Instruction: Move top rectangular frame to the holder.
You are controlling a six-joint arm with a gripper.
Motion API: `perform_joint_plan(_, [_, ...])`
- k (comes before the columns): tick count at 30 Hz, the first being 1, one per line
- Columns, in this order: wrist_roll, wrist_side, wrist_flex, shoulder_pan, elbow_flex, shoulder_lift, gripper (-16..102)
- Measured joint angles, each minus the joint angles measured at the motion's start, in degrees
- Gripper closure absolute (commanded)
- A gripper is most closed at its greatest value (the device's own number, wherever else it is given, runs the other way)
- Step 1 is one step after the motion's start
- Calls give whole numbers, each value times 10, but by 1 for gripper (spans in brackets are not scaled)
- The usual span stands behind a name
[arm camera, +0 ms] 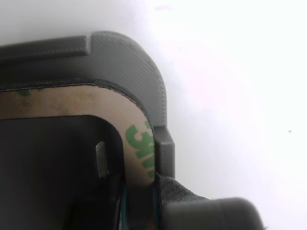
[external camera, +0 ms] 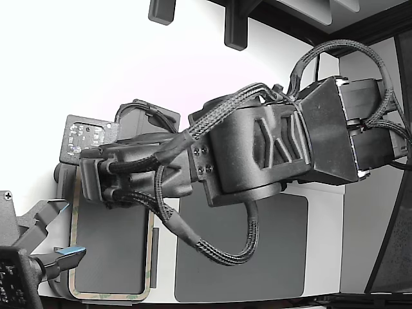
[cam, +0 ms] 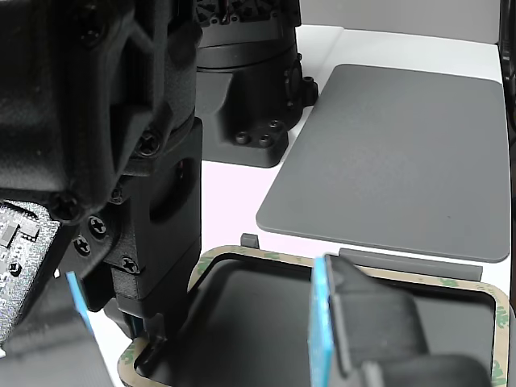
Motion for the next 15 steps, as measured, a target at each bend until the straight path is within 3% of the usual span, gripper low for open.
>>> perform_joint_plan(15, [-1,-4,0,-2,-2,-7,96])
